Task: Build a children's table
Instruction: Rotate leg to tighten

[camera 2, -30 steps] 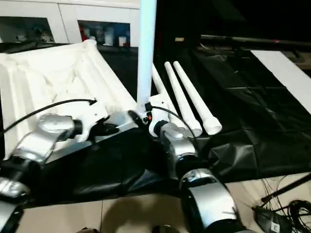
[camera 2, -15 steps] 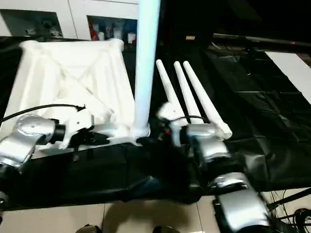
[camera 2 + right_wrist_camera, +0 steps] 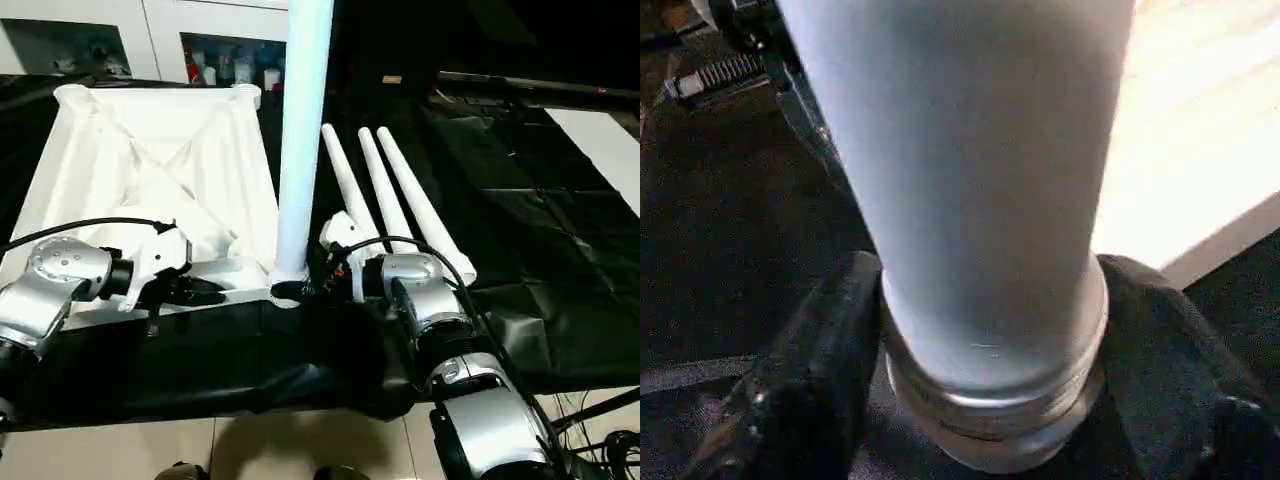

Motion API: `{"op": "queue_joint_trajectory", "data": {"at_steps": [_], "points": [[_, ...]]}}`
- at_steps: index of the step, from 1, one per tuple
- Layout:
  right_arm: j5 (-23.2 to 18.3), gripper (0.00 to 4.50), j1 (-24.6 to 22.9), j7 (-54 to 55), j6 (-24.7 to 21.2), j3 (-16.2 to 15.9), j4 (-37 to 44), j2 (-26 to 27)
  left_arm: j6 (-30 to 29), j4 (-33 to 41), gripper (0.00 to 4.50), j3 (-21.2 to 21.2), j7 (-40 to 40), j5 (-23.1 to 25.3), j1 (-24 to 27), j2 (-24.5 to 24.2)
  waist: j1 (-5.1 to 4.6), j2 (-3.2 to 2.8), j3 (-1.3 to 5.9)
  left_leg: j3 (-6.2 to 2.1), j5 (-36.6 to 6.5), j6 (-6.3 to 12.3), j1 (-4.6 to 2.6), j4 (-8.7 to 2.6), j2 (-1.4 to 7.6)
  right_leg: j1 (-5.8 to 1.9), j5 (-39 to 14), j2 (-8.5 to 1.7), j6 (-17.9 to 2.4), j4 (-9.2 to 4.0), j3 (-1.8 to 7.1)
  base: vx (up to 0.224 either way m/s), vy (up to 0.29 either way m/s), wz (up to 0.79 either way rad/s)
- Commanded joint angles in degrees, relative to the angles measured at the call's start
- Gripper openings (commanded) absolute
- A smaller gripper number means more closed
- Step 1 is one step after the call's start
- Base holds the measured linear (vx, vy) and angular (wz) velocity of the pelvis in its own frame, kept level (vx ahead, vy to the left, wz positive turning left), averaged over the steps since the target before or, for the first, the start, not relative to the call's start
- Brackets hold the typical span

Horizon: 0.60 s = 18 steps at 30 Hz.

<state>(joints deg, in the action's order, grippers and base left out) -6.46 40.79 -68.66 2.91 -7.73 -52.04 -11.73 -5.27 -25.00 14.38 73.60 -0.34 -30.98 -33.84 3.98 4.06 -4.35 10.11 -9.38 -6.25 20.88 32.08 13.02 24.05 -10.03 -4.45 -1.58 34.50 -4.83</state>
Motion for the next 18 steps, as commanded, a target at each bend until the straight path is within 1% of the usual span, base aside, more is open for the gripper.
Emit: {"op": "queue_joint_trajectory", "data": {"at_steps": [1,3,4,6,8,9,10,11,12,13,14,15,16,17,18], "points": [[0.61,2.83,0.07,0.18,0.09,-0.25,-0.94,0.07,-0.1,-0.45,0.0,2.26,1.47,0.92,1.41,-0.39,0.14,-0.78,2.99,0.62,-9.95,3.48,-0.62,-3.48,0.76,-3.21,-7.81,-3.29,-13.43,-2.9,2.99,0.0,0.0,0.0],[0.32,2.82,0.17,0.25,0.02,0.11,-1.0,0.05,-0.16,-0.35,0.0,2.38,1.48,0.95,1.49,-0.42,0.15,-0.95,3.02,0.54,-10.39,2.89,-0.59,-3.53,0.77,-3.26,-8.16,-3.29,-13.23,-2.88,3.01,0.0,0.0,0.0],[0.1,2.81,0.17,0.25,0.0,0.34,-0.98,0.09,-0.25,-0.33,0.0,2.49,1.55,1.01,1.53,-0.36,0.19,-1.21,3.08,0.51,-10.32,2.69,-0.64,-3.53,0.77,-3.28,-7.63,-3.29,-13.35,-2.82,3.02,0.0,0.0,0.0],[0.03,2.75,0.15,0.32,0.05,0.43,-0.96,0.13,-0.29,-0.35,0.0,2.53,1.61,1.03,1.53,-0.32,0.13,-1.03,3.19,0.55,-9.73,2.74,-0.64,-3.45,0.74,-3.34,-6.05,-3.17,-13.71,-2.65,2.99,0.0,0.0,0.0],[-0.08,2.74,-0.39,1.88,0.13,0.84,-0.74,0.53,-0.41,-0.73,0.0,2.7,1.32,1.28,1.46,0.09,0.13,-1.0,3.16,0.59,-9.54,2.94,-0.61,-3.41,0.7,-3.35,-5.35,-3.15,-13.99,-2.6,2.99,0.0,0.0,0.0],[-0.08,2.74,-0.39,1.88,0.13,0.84,-0.74,0.53,-0.41,-0.73,0.0,2.7,1.32,1.28,1.46,0.09,0.1,-1.42,3.21,0.59,-9.94,2.74,-0.68,-3.43,0.73,-3.3,-5.4,-3.15,-14.09,-2.7,2.99,0.0,0.0,0.0],[0.25,2.74,-0.7,6.14,0.06,1.56,-1.25,1.43,-0.83,-1.86,0.0,2.54,-0.79,2.0,1.07,0.87,0.11,-1.54,3.34,0.53,-10.35,2.45,-0.7,-3.43,0.73,-3.42,-5.59,-3.16,-14.17,-2.62,2.97,0.0,0.0,0.0],[1.18,2.74,-1.19,14.0,0.76,2.6,-2.33,3.06,-2.12,-3.92,0.0,2.22,-5.4,3.62,0.23,2.26,-0.15,-1.63,3.17,0.56,-11.38,1.7,-0.69,-3.54,0.67,-3.21,-6.83,-3.15,-13.81,-2.82,3.1,0.0,0.0,0.0],[1.22,2.73,-1.23,15.46,0.64,2.87,-2.56,3.41,-2.47,-4.18,0.0,2.16,-5.95,3.74,0.1,2.51,-0.15,-1.63,3.17,0.56,-11.38,1.7,-0.69,-3.54,0.67,-3.21,-6.83,-3.15,-13.81,-2.82,3.1,0.0,0.0,0.0],[1.31,2.73,-1.43,21.95,0.06,4.16,-3.57,5.05,-4.06,-5.13,0.0,1.99,-8.11,4.11,-0.42,3.65,-0.58,-1.21,2.83,0.2,-15.55,-0.67,-0.8,-3.94,0.35,-3.18,-15.4,-3.38,-11.64,-3.62,3.3,0.0,0.0,0.0],[1.25,2.72,-1.46,26.52,-0.29,5.08,-4.32,6.34,-5.59,-5.38,0.0,2.09,-9.08,4.15,-0.73,4.6,-0.59,-1.21,2.77,0.09,-16.78,-1.11,-1.0,-4.01,0.34,-3.07,-18.56,-3.55,-10.76,-3.93,3.41,0.0,0.0,0.0],[1.21,2.72,-1.48,29.47,-0.46,5.68,-4.79,7.17,-6.64,-5.48,0.0,2.18,-9.69,4.18,-0.93,5.24,-0.79,-1.05,2.61,-0.13,-18.54,-1.52,-1.07,-4.14,0.2,-2.84,-23.93,-3.55,-8.98,-4.41,3.51,-0.056,-0.011,-0.07],[1.23,2.72,-1.18,36.22,-0.87,6.91,-6.16,8.83,-9.33,-5.69,0.0,2.76,-11.38,4.85,-1.5,6.72,-0.93,-1.22,2.69,-0.27,-18.93,-1.78,-1.13,-4.2,0.19,-2.7,-26.32,-3.56,-7.87,-4.64,3.58,-0.054,-0.002,-0.06],[1.23,2.72,-0.96,40.89,-1.19,7.76,-7.14,9.92,-11.02,-5.85,0.0,3.3,-12.66,5.52,-1.92,7.79,-1.0,-1.27,2.68,-0.3,-19.18,-1.73,-1.22,-4.22,0.23,-2.52,-26.76,-3.56,-7.62,-4.83,3.62,-0.054,-0.002,-0.06],[1.23,2.72,-0.95,41.05,-1.2,7.79,-7.17,9.96,-11.07,-5.86,0.0,3.33,-12.7,5.55,-1.93,7.83,-1.13,-1.2,2.66,-0.3,-19.34,-1.82,-1.28,-4.22,0.26,-2.37,-26.92,-3.51,-7.45,-4.88,3.64,0.0,0.0,0.0]]}}
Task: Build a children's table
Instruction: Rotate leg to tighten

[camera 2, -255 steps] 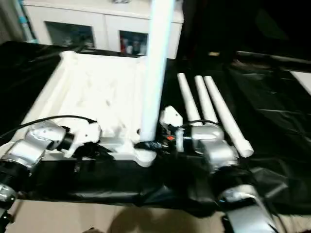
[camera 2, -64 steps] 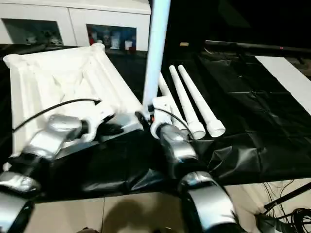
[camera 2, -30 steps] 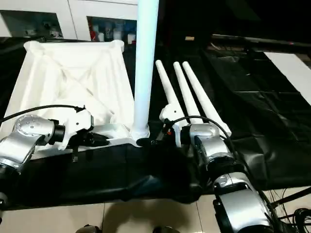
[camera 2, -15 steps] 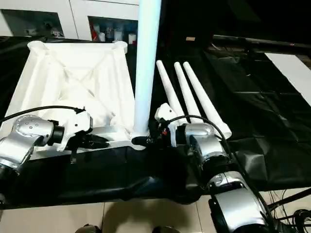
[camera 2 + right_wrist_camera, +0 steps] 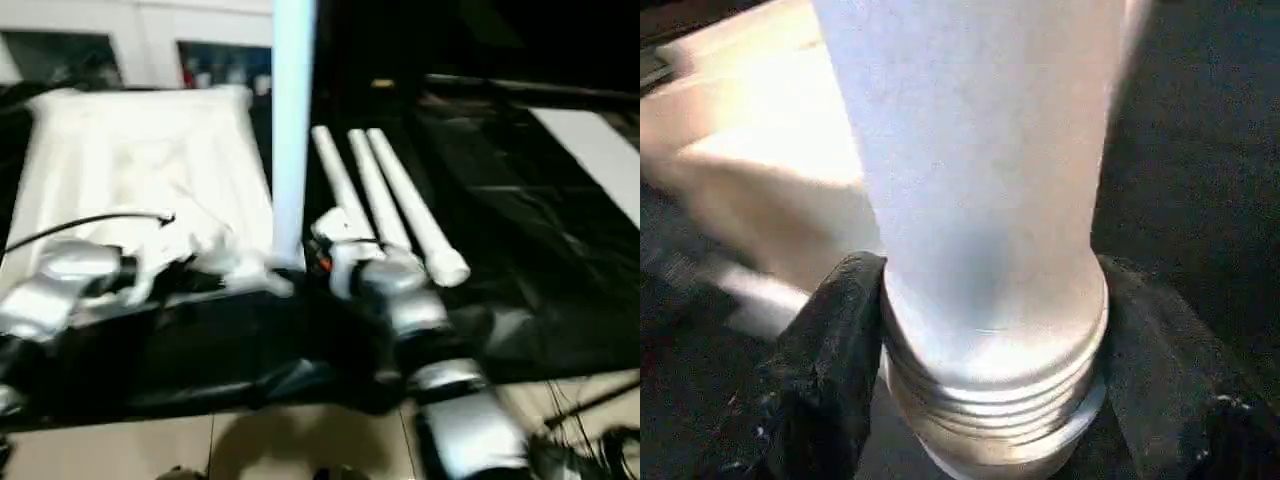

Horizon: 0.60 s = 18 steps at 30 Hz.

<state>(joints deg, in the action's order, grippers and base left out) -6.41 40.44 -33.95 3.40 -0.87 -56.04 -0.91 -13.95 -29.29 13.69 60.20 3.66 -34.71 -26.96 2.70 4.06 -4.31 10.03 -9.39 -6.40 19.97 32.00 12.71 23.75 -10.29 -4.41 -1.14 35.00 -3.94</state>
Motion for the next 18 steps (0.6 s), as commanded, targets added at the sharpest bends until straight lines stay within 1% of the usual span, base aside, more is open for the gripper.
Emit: {"op": "queue_joint_trajectory", "data": {"at_steps": [1,2,3,4,5,6,7,8,9,10,11,12,13,14,15,16,18], "points": [[1.08,2.72,-0.08,11.87,-1.63,1.75,-4.65,0.84,-4.73,-2.98,0.0,4.23,-2.8,2.42,0.58,3.53,-0.23,-1.01,2.35,-0.11,-21.18,-1.56,-0.58,-4.1,0.45,-1.6,-28.58,-3.26,-7.32,-5.79,2.68,0.0,0.0,0.0],[1.11,2.72,0.11,13.84,-1.45,1.97,-5.13,1.46,-5.63,-3.61,0.0,4.22,-4.16,2.65,0.09,4.55,-0.04,-1.11,2.39,-0.28,-21.6,-1.69,-0.77,-4.04,0.39,-1.5,-29.25,-3.41,-6.99,-5.86,2.6,0.0,0.0,0.0],[0.89,2.72,0.66,16.64,-1.34,2.39,-6.01,2.6,-6.31,-4.95,0.0,4.31,-6.51,3.31,-0.87,6.05,-0.19,-1.11,2.44,-0.21,-22.35,-1.6,-1.05,-3.93,0.38,-1.25,-29.02,-3.3,-6.85,-5.97,2.69,0.0,0.0,0.0],[0.74,2.72,1.02,18.31,-1.29,2.66,-6.55,3.3,-6.6,-5.81,0.0,4.39,-7.95,3.74,-1.47,6.93,-0.29,-1.08,2.33,-0.23,-23.47,-1.33,-1.07,-3.97,0.24,-1.03,-29.57,-3.06,-6.5,-6.12,2.62,0.0,0.0,0.0],[0.64,2.72,1.41,20.09,-1.27,2.87,-7.05,4.07,-6.93,-6.69,0.0,4.29,-9.36,3.99,-2.08,7.84,-0.27,-1.03,2.33,-0.3,-24.04,-1.22,-1.08,-3.95,0.15,-1.02,-30.22,-3.02,-6.06,-6.21,2.54,0.0,0.0,0.0],[1.32,2.72,2.05,22.12,-1.34,2.36,-7.6,4.94,-7.04,-7.77,0.0,4.18,-10.85,4.22,-2.86,8.83,-0.28,-1.06,2.22,-0.33,-24.89,-1.01,-1.1,-3.89,0.03,-0.78,-31.39,-3.04,-5.32,-6.46,2.54,0.0,0.0,0.0],[1.47,2.72,2.14,22.36,-1.34,2.23,-7.67,5.05,-7.02,-7.89,0.0,4.18,-11.04,4.26,-2.95,8.94,-0.31,-1.0,2.19,-0.5,-25.45,-0.82,-1.01,-3.99,0.0,-0.81,-32.58,-3.04,-4.59,-6.62,2.42,0.0,0.0,0.0],[1.95,2.72,2.41,22.95,-1.32,1.83,-7.86,5.38,-6.91,-8.28,0.0,4.19,-11.58,4.4,-3.24,9.25,-0.33,-1.0,2.19,-0.58,-25.71,-0.76,-0.96,-4.03,0.0,-0.84,-32.96,-3.07,-4.28,-6.69,2.37,0.0,0.0,0.0],[2.3,2.72,2.88,22.18,-0.67,1.56,-8.05,5.97,-6.49,-8.89,0.0,4.23,-11.95,4.7,-3.68,9.55,-0.4,-0.86,2.1,-0.72,-26.31,-0.47,-0.78,-4.09,-0.06,-0.73,-34.16,-3.12,-3.7,-6.85,2.32,0.0,0.0,0.0],[0.75,2.72,3.4,17.75,0.47,2.42,-7.68,7.1,-5.77,-9.33,0.0,4.32,-11.94,5.16,-4.05,9.51,-0.29,-0.61,2.11,-0.8,-26.38,-0.16,-0.8,-4.11,-0.07,-0.74,-34.8,-3.22,-3.13,-7.04,2.29,0.0,0.0,0.0],[0.75,2.72,3.4,17.75,0.47,2.42,-7.68,7.1,-5.77,-9.33,0.0,4.32,-11.94,5.16,-4.05,9.51,-0.32,-0.63,2.18,-0.84,-26.15,0.03,-0.68,-4.18,-0.06,-0.95,-34.65,-3.28,-2.99,-7.05,2.28,0.0,0.0,0.0],[-0.3,3.07,3.44,12.62,1.64,2.51,-6.64,7.66,-5.04,-8.55,0.0,4.46,-11.4,5.6,-3.95,8.87,-0.26,-0.7,2.31,-0.93,-25.35,0.1,-0.51,-4.31,0.03,-1.15,-33.78,-3.36,-3.13,-6.94,2.3,0.0,0.0,0.0],[-0.17,3.28,3.29,11.0,2.51,2.12,-5.98,7.5,-5.29,-7.82,0.0,4.29,-11.04,5.53,-3.74,8.44,-0.13,-0.42,2.64,-0.87,-22.25,0.72,0.16,-4.57,0.27,-1.74,-29.25,-3.42,-4.19,-6.47,2.46,0.0,0.0,0.0],[0.06,3.42,3.27,10.54,3.21,1.78,-5.77,7.42,-5.66,-7.38,0.0,4.12,-10.93,5.53,-3.64,8.25,-0.07,-0.48,2.68,-0.8,-21.2,0.81,0.24,-4.58,0.38,-1.73,-27.24,-3.44,-4.83,-6.23,2.55,0.0,0.0,0.0],[-0.14,3.44,3.26,9.57,3.62,1.73,-5.45,7.13,-5.33,-6.88,0.0,4.02,-10.45,5.4,-3.45,7.87,-0.06,-0.59,2.64,-0.59,-19.67,0.92,0.34,-4.55,0.48,-1.69,-23.61,-3.33,-6.19,-5.86,2.68,0.0,0.0,0.0],[-0.49,3.48,3.28,8.44,3.56,1.77,-5.12,6.8,-4.94,-6.37,0.0,3.96,-9.89,5.32,-3.13,7.34,-0.1,-0.38,2.6,-0.5,-19.42,1.15,0.44,-4.51,0.42,-1.83,-22.33,-3.27,-7.04,-5.61,2.66,0.0,0.0,0.0],[-0.59,3.53,3.61,6.17,3.54,1.19,-4.27,5.06,-3.64,-4.86,0.0,4.04,-7.6,4.82,-2.06,5.26,-0.13,-0.34,2.72,-0.4,-18.86,1.39,0.47,-4.44,0.44,-1.95,-21.51,-3.36,-7.6,-5.51,2.75,0.0,0.0,0.0]]}}
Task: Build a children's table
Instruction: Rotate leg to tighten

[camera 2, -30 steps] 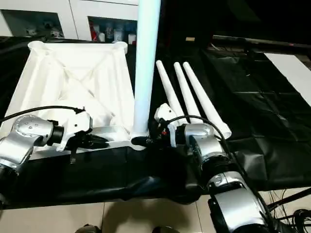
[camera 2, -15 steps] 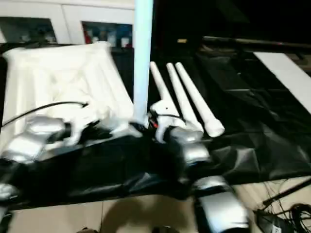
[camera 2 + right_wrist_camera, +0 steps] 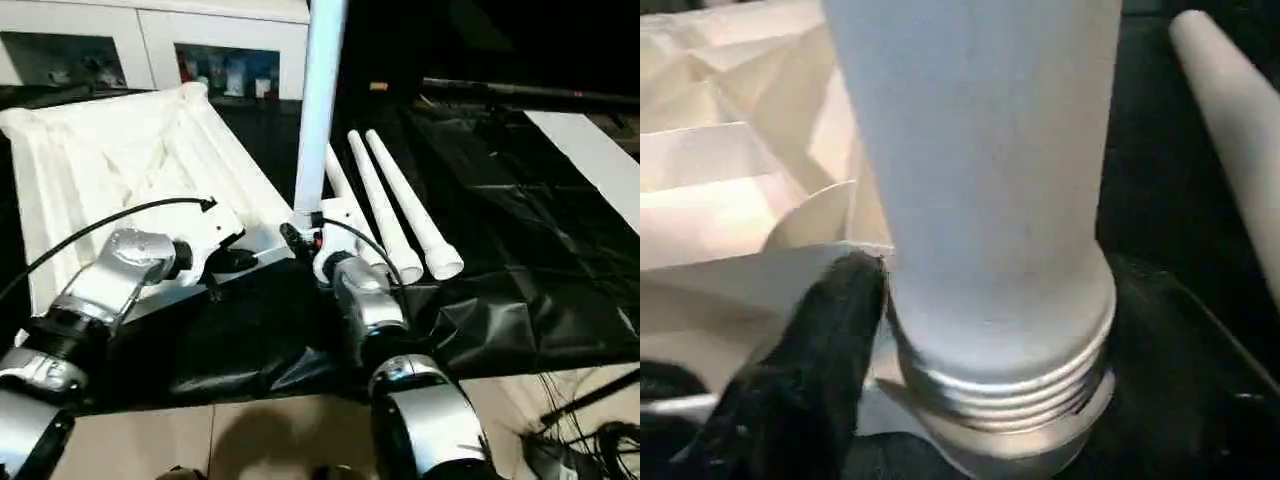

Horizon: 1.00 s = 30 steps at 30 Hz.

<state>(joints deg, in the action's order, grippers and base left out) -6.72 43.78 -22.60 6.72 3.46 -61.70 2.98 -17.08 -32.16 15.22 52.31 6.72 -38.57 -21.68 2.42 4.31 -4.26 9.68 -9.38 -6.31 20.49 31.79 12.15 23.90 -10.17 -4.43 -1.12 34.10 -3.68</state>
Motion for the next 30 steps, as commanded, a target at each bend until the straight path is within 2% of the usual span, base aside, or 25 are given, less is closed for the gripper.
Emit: {"op": "queue_joint_trajectory", "data": {"at_steps": [1,2,3,4,5,6,7,8,10,11,14,16,17,20,22,25,26,27,28,30], "points": [[-0.23,3.68,0.4,-6.16,-0.22,-3.46,1.66,0.54,-0.24,-1.41,0.0,2.49,1.11,1.51,2.17,-0.64,0.04,-0.5,2.7,0.04,-17.7,1.66,0.11,-4.18,0.99,-2.29,-20.6,-3.31,-8.25,-4.42,2.49,0.0,0.0,0.0],[-0.07,3.88,0.48,-7.97,-1.31,-4.03,2.15,-0.44,0.77,-0.68,0.0,2.58,2.31,1.3,2.64,-1.49,0.08,-0.53,2.68,0.02,-17.65,1.79,0.07,-4.19,1.02,-2.29,-20.91,-3.32,-8.38,-4.49,2.44,0.0,0.0,0.0],[0.03,3.88,0.53,-8.97,-1.92,-4.34,2.41,-0.97,1.35,-0.3,0.0,2.65,2.95,1.19,2.89,-1.95,-0.02,-0.53,2.71,0.07,-17.43,1.94,0.12,-4.12,1.02,-2.33,-20.77,-3.34,-8.54,-4.44,2.48,0.0,0.0,0.0],[2.0,3.88,0.24,-13.73,-2.25,-6.53,3.36,-3.64,1.46,0.73,0.0,2.66,4.83,0.77,3.67,-3.49,-0.09,-0.43,2.74,0.19,-16.52,2.08,0.21,-4.07,1.03,-2.37,-19.97,-3.38,-8.79,-4.37,2.55,0.0,0.0,0.0],[2.55,3.88,0.0,-16.41,-2.55,-7.36,4.01,-4.94,1.64,1.25,0.0,2.67,5.97,0.48,4.08,-4.26,0.12,-0.5,2.71,0.08,-15.84,2.04,0.2,-4.09,1.13,-2.62,-19.39,-3.36,-8.98,-4.27,2.38,0.0,0.0,0.0],[3.08,3.88,-0.26,-19.12,-2.72,-8.13,4.64,-6.21,1.69,1.73,0.0,2.67,7.07,0.17,4.46,-4.99,-0.12,-0.49,2.65,0.23,-15.44,2.4,0.53,-3.99,0.97,-2.64,-18.71,-3.17,-9.03,-4.16,2.42,0.0,0.0,0.0],[3.55,3.88,-1.22,-25.69,-2.12,-9.51,6.93,-9.2,2.94,2.64,0.0,2.61,8.88,-0.15,5.3,-6.66,0.04,-0.62,2.67,0.44,-14.95,2.83,0.12,-3.77,1.17,-2.38,-17.54,-3.23,-9.66,-4.14,2.54,0.0,0.0,0.0],[3.55,3.88,-1.22,-25.69,-2.12,-9.51,6.93,-9.2,2.94,2.64,0.0,2.61,8.88,-0.15,5.3,-6.66,0.17,-0.66,2.63,0.5,-14.7,3.02,0.06,-3.7,1.21,-2.36,-16.83,-3.27,-9.91,-4.12,2.6,0.0,0.0,0.0],[2.88,3.88,-1.78,-31.11,-1.94,-9.62,8.62,-11.74,4.06,3.47,0.0,2.0,11.82,-1.67,6.15,-7.98,0.13,-0.69,2.87,0.71,-12.44,3.46,-0.03,-3.47,1.22,-2.51,-12.23,-3.06,-11.48,-3.47,2.7,0.057,-0.004,0.03],[2.86,3.88,-1.8,-31.3,-1.9,-9.6,8.66,-11.83,4.21,3.49,0.0,1.99,11.91,-1.7,6.19,-8.05,0.05,-0.66,3.04,0.65,-10.47,3.79,0.29,-3.39,1.19,-2.99,-8.45,-2.91,-12.48,-2.9,2.59,0.051,0.002,0.0],[1.43,3.88,-2.13,-37.23,-1.82,-9.4,9.88,-14.23,8.65,5.94,0.0,1.74,18.33,-5.0,7.67,-9.66,-0.09,-0.97,3.37,0.79,-7.37,4.94,0.0,-3.08,1.11,-3.18,-1.21,-2.68,-15.07,-2.16,2.49,0.0,0.0,0.0],[1.23,3.88,-2.26,-38.26,-2.0,-9.64,10.13,-14.55,8.55,6.23,0.0,1.64,18.76,-5.38,7.75,-9.66,0.07,-1.11,3.42,1.01,-5.81,6.07,-0.22,-2.89,1.18,-3.25,2.45,-2.59,-16.53,-1.83,2.47,0.0,0.0,0.0],[1.01,3.88,-2.41,-39.14,-2.1,-9.97,10.48,-14.84,8.81,6.36,0.0,1.61,19.21,-5.64,7.74,-9.67,0.2,-1.35,3.3,1.1,-6.09,6.17,-0.4,-2.91,1.27,-3.08,2.49,-2.57,-16.79,-1.89,2.46,0.0,0.0,0.0],[0.41,3.88,-2.83,-41.37,-2.58,-10.62,11.41,-15.21,8.75,6.54,0.0,1.9,20.16,-6.12,7.64,-9.84,0.9,-1.26,3.11,1.28,-7.63,5.85,-0.48,-2.98,1.49,-3.1,0.24,-2.63,-16.7,-1.98,2.42,0.0,0.0,0.0],[0.59,3.88,-2.97,-43.39,-3.57,-10.7,11.48,-15.15,8.84,6.39,0.0,2.1,20.53,-6.11,7.61,-10.05,1.17,-1.16,2.91,1.28,-10.19,4.48,-0.52,-3.16,1.55,-3.01,-3.76,-2.76,-15.73,-2.34,2.47,0.0,0.0,0.0],[1.61,3.88,-2.78,-44.18,-3.21,-11.07,10.41,-15.2,9.24,5.89,0.0,2.01,20.65,-6.09,7.52,-10.11,1.19,-1.09,2.89,1.14,-11.36,3.19,-0.5,-3.3,1.57,-2.97,-7.01,-2.92,-14.58,-2.56,2.52,0.0,0.0,0.0],[1.77,3.7,-2.72,-44.17,-3.06,-11.1,10.21,-15.21,9.28,5.82,0.0,2.0,20.66,-6.09,7.5,-10.1,1.17,-1.08,2.87,1.14,-11.46,3.06,-0.5,-3.32,1.55,-2.95,-7.33,-2.92,-14.43,-2.6,2.54,0.0,0.0,0.0],[1.98,3.7,-2.62,-44.11,-2.83,-11.13,9.88,-15.23,9.32,5.73,0.0,1.98,20.67,-6.11,7.47,-10.09,1.17,-0.85,2.8,1.11,-11.62,2.95,-0.45,-3.35,1.51,-2.95,-8.25,-2.98,-14.06,-2.66,2.58,0.0,0.0,0.0],[2.04,3.48,-2.46,-44.09,-2.72,-11.06,9.55,-15.26,9.37,5.69,0.0,1.94,20.69,-6.07,7.47,-10.07,1.17,-0.51,2.79,1.14,-11.14,3.01,-0.42,-3.31,1.46,-2.93,-8.48,-3.03,-13.8,-2.7,2.62,0.0,0.0,0.0],[1.77,3.33,-2.07,-43.98,-2.79,-10.81,9.06,-15.16,9.46,5.68,0.0,1.81,20.7,-5.98,7.51,-10.2,1.2,-0.6,2.83,1.11,-10.07,3.25,-0.37,-3.28,1.42,-2.97,-7.56,-2.99,-13.75,-2.55,2.63,0.0,0.0,0.0]]}}
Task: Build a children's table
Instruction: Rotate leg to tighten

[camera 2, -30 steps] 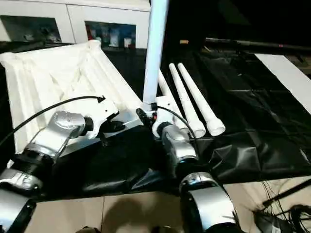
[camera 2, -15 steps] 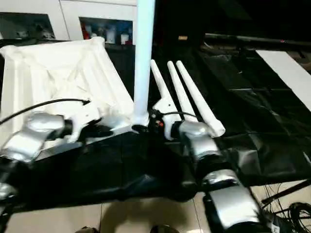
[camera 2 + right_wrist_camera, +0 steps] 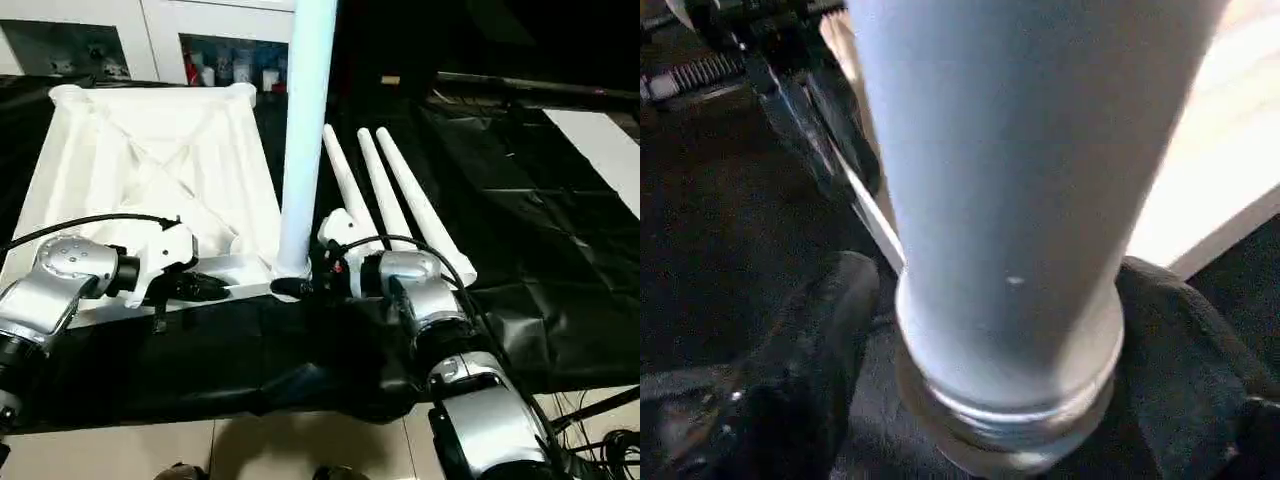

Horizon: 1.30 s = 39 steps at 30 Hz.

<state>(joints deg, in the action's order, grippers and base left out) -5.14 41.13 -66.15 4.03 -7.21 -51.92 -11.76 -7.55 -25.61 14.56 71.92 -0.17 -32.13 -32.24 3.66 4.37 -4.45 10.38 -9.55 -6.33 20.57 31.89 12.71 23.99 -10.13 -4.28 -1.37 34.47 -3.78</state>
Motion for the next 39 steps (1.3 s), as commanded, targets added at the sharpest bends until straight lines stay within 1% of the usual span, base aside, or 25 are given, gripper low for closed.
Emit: {"op": "queue_joint_trajectory", "data": {"at_steps": [1,4,5,6,7,9,10,13,15,16,17,18,19,20,22,23,24,25,26,27,29,33,34,35,39], "points": [[-0.09,3.33,0.72,-0.41,-0.16,-0.08,-0.87,-0.4,-0.05,-0.85,0.0,2.37,1.14,0.9,1.08,0.29,-0.05,-0.57,3.04,0.44,-9.05,3.59,-0.42,-3.31,0.86,-3.09,-6.51,-3.11,-13.63,-2.76,2.72,0.0,0.0,0.0],[-0.59,3.06,1.1,-0.44,0.04,0.19,-1.38,-0.25,-0.28,-0.6,0.0,2.1,1.18,0.74,1.18,-0.03,-0.07,-0.65,3.03,0.51,-8.4,4.05,-0.46,-3.25,0.86,-3.05,-5.36,-3.04,-14.03,-2.66,2.66,0.0,0.0,0.0],[-0.55,3.0,1.1,-0.49,0.05,0.11,-1.41,-0.21,-0.18,-0.64,0.0,2.09,1.21,0.77,1.23,-0.2,-0.13,0.0,3.08,0.57,-8.23,4.25,-0.37,-3.21,0.84,-3.15,-5.42,-3.04,-14.0,-2.67,2.64,0.0,0.0,0.0],[-0.48,2.85,1.08,-0.57,0.06,0.02,-1.42,-0.2,-0.11,-0.68,0.0,2.08,1.22,0.8,1.27,-0.34,0.02,-0.37,3.01,0.47,-8.25,4.22,-0.4,-3.28,0.88,-3.11,-6.13,-3.19,-13.89,-2.67,2.64,0.0,0.0,0.0],[-0.48,2.78,1.02,-0.71,0.01,-0.03,-1.42,-0.18,-0.18,-0.67,0.0,2.08,1.23,0.79,1.29,-0.41,-0.04,-0.42,2.97,0.52,-8.6,4.11,-0.48,-3.28,0.92,-3.0,-6.63,-3.17,-13.77,-2.76,2.66,0.0,0.0,0.0],[-0.42,2.74,0.91,-0.85,-0.01,-0.04,-1.48,-0.09,-0.19,-0.74,0.0,2.07,1.29,0.79,1.31,-0.52,-0.08,-0.08,2.96,0.52,-8.72,4.0,-0.44,-3.28,0.9,-3.05,-7.02,-3.15,-13.62,-2.78,2.64,0.0,0.0,0.0],[-0.36,2.72,0.83,-0.84,0.03,-0.01,-1.59,-0.01,-0.31,-0.78,0.0,2.12,1.36,0.82,1.3,-0.58,-0.04,-0.29,2.9,0.48,-8.83,3.85,-0.51,-3.32,0.95,-2.97,-7.33,-3.21,-13.56,-2.77,2.68,0.0,0.0,0.0],[-0.18,2.69,0.75,0.07,-0.08,0.42,-2.11,0.28,-0.67,-0.74,0.0,2.29,1.47,0.98,1.34,-0.52,-0.11,-0.3,2.85,0.47,-8.89,3.64,-0.53,-3.36,0.94,-2.94,-6.85,-3.15,-13.7,-2.73,2.67,0.0,0.0,0.0],[1.03,2.69,0.73,5.28,-0.62,0.7,-3.75,1.1,-1.93,-1.9,0.0,2.78,-1.19,2.58,0.78,0.48,-0.21,-0.36,2.71,0.47,-9.25,3.24,-0.45,-3.41,0.85,-2.9,-7.42,-3.16,-13.55,-2.77,2.76,0.0,0.0,0.0],[1.83,2.69,0.62,8.83,-0.56,0.77,-4.59,1.7,-2.44,-2.92,0.0,2.86,-3.38,3.47,0.3,1.31,-0.31,-0.3,2.48,0.4,-10.9,2.59,-0.53,-3.59,0.82,-2.77,-10.12,-3.24,-13.03,-3.19,2.79,0.0,0.0,0.0],[2.3,2.69,0.52,13.47,-0.8,1.29,-5.48,2.75,-3.45,-4.21,0.0,2.8,-6.19,4.36,-0.46,2.53,-0.37,-0.51,2.3,0.35,-12.26,2.14,-0.61,-3.71,0.78,-2.66,-12.27,-3.29,-12.57,-3.46,2.85,0.0,0.0,0.0],[2.25,2.68,0.42,18.0,-1.02,2.17,-6.12,3.95,-4.51,-5.26,0.0,2.84,-8.6,5.17,-1.22,3.65,-0.44,-0.35,1.98,0.27,-15.18,1.01,-0.85,-3.91,0.69,-2.38,-17.82,-3.35,-11.17,-4.13,2.93,0.0,0.0,0.0],[1.87,2.68,0.33,25.18,-1.65,3.81,-7.09,5.9,-6.41,-6.8,0.0,2.8,-12.45,6.28,-2.42,5.5,-0.48,-0.58,1.98,0.07,-17.37,-0.04,-1.14,-3.99,0.7,-2.18,-22.4,-3.55,-9.78,-4.53,3.04,0.0,0.0,0.0],[1.86,2.68,0.33,25.27,-1.65,3.83,-7.11,5.93,-6.43,-6.82,0.0,2.8,-12.49,6.29,-2.43,5.52,-0.63,-0.43,2.01,0.03,-17.86,-0.44,-1.12,-3.97,0.72,-2.14,-23.74,-3.59,-9.28,-4.64,3.11,0.0,0.0,0.0],[0.58,2.68,0.89,39.06,-2.73,7.32,-9.18,9.26,-9.94,-9.89,0.0,1.62,-20.31,7.05,-4.92,9.77,-0.6,-0.96,2.1,-0.24,-18.54,-1.28,-1.23,-4.09,0.63,-1.94,-25.6,-3.54,-8.04,-4.93,3.02,0.0,0.0,0.0],[0.12,2.68,1.27,43.87,-3.02,8.46,-9.99,10.46,-11.19,-11.12,0.0,1.16,-23.1,7.19,-5.95,11.45,-0.72,-0.79,2.05,-0.17,-19.03,-1.38,-1.21,-4.04,0.53,-1.85,-26.22,-3.41,-7.71,-5.05,2.97,0.0,0.0,0.0],[-0.22,2.68,1.63,47.02,-3.06,9.22,-10.63,11.31,-11.78,-12.18,0.0,0.91,-24.88,7.26,-6.76,12.63,-0.59,-1.32,2.11,-0.22,-20.34,-1.76,-1.76,-3.95,0.48,-1.43,-27.33,-3.36,-7.39,-5.22,2.9,0.0,0.0,0.0],[-0.67,2.68,1.95,49.08,-3.02,9.85,-11.11,12.06,-12.16,-13.03,0.0,0.68,-26.57,7.38,-7.42,13.57,-0.69,-0.99,2.02,-0.3,-22.19,-1.62,-1.84,-3.91,0.36,-1.27,-29.0,-3.17,-6.63,-5.53,2.69,0.0,0.0,0.0],[-1.41,2.68,2.62,52.5,-2.68,10.92,-11.95,13.31,-12.56,-14.43,0.0,0.41,-28.86,7.5,-8.5,15.07,-0.63,-1.29,2.18,-0.44,-22.27,-1.54,-1.51,-3.97,0.25,-1.5,-29.21,-3.23,-6.02,-5.55,2.65,0.0,0.0,0.0],[-1.53,2.68,2.8,52.95,-2.65,11.05,-12.09,13.58,-12.63,-14.64,0.0,0.39,-29.25,7.54,-8.69,15.33,-0.68,-1.18,2.15,-0.38,-22.34,-1.41,-1.45,-3.95,0.23,-1.36,-29.31,-3.21,-5.69,-5.72,2.67,0.0,0.0,0.0],[-2.03,2.68,4.02,55.45,-2.36,11.58,-12.92,15.29,-13.23,-15.81,0.0,0.35,-31.52,7.79,-9.9,17.09,-0.55,-1.19,2.33,-0.46,-22.4,-1.23,-1.51,-3.96,0.28,-1.29,-27.54,-3.1,-5.83,-5.54,2.64,0.0,0.0,0.0],[-2.17,2.68,5.01,53.98,-2.34,11.5,-13.45,16.57,-14.32,-15.57,0.0,0.58,-31.58,8.12,-10.22,18.05,-0.37,-1.27,2.42,-0.43,-20.5,-0.65,-0.76,-4.06,0.3,-1.77,-22.95,-3.11,-6.65,-5.09,2.71,0.0,0.0,0.0],[-2.31,3.02,5.03,53.24,-2.25,11.61,-13.39,16.73,-14.27,-15.48,0.0,0.61,-31.41,8.19,-10.17,18.03,-0.38,-1.23,2.45,-0.4,-20.23,-0.56,-0.71,-4.06,0.31,-1.84,-22.29,-3.1,-6.82,-5.03,2.75,0.0,0.0,0.0],[-2.49,3.02,5.06,51.65,-1.95,11.76,-13.17,17.07,-14.07,-15.29,0.0,0.68,-30.98,8.31,-10.06,17.92,-0.38,-1.24,2.52,-0.39,-19.81,-0.37,-0.6,-4.07,0.31,-2.03,-21.13,-3.07,-7.16,-4.86,2.74,0.0,0.0,0.0],[-1.63,3.55,5.14,51.5,-0.62,11.72,-12.39,17.1,-12.6,-15.98,0.0,0.88,-30.38,8.45,-10.38,17.62,-0.46,-1.32,2.67,-0.4,-18.04,-0.22,-0.24,-4.12,0.32,-2.42,-18.4,-3.11,-8.28,-4.48,2.72,0.0,0.0,0.0]]}}
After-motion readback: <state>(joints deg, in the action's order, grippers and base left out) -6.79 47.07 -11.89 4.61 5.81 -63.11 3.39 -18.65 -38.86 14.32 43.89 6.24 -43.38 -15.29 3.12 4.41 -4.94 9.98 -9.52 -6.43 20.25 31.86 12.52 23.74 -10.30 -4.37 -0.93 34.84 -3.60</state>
